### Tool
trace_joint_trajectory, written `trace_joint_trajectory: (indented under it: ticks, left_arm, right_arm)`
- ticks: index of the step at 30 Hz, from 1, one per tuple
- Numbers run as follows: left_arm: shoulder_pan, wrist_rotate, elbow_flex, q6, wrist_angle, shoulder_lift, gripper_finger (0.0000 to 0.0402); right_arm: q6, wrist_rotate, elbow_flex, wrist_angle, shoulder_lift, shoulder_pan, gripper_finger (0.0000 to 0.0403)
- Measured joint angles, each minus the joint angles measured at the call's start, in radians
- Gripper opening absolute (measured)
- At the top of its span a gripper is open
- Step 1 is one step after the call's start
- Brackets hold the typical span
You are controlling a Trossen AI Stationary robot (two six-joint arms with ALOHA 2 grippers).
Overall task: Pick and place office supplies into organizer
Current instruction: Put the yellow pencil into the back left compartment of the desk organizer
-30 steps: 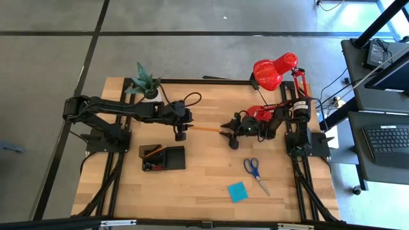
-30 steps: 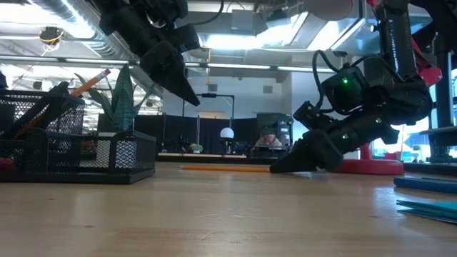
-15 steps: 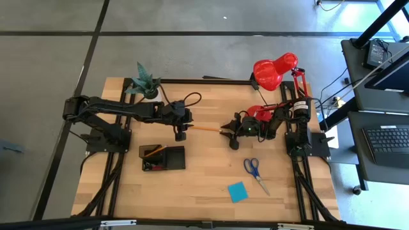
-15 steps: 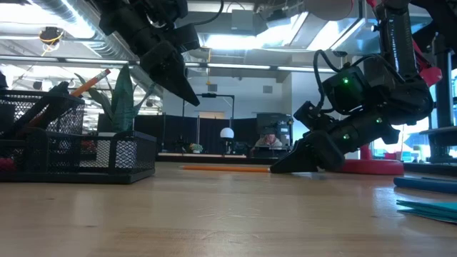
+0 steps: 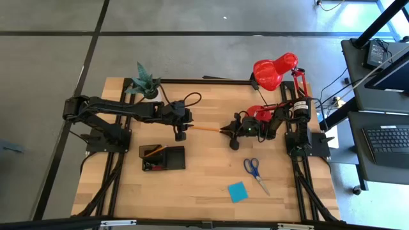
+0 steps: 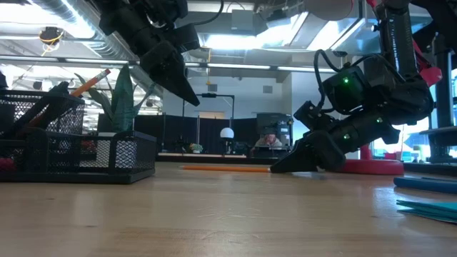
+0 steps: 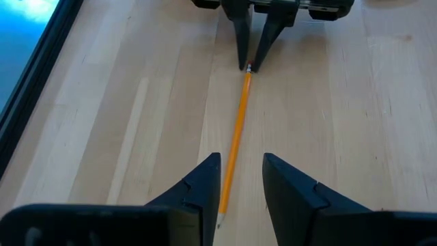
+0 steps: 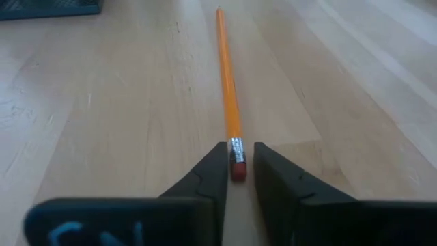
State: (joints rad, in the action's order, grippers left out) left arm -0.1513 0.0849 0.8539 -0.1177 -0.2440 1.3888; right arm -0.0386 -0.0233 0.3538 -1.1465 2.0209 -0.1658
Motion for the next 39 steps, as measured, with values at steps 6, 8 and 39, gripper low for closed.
trace_joint_trajectory:
  ticks: [6, 8, 39]
  left_arm:
    - [0.0, 0.0, 0.0, 0.0, 0.0, 0.0, 0.0102]
    - [0.0, 0.0, 0.0, 0.0, 0.0, 0.0, 0.0102]
    - [0.165, 0.317, 0.0, -0.553, 0.141, 0.022, 0.0169]
  right_arm:
    - [0.0, 0.001, 0.0, 0.0, 0.0, 0.0, 0.0033]
    - [0.0, 0.001, 0.0, 0.0, 0.0, 0.0, 0.0019]
    - [0.271, 0.0, 0.123, 0.229, -0.33, 0.009, 0.0012]
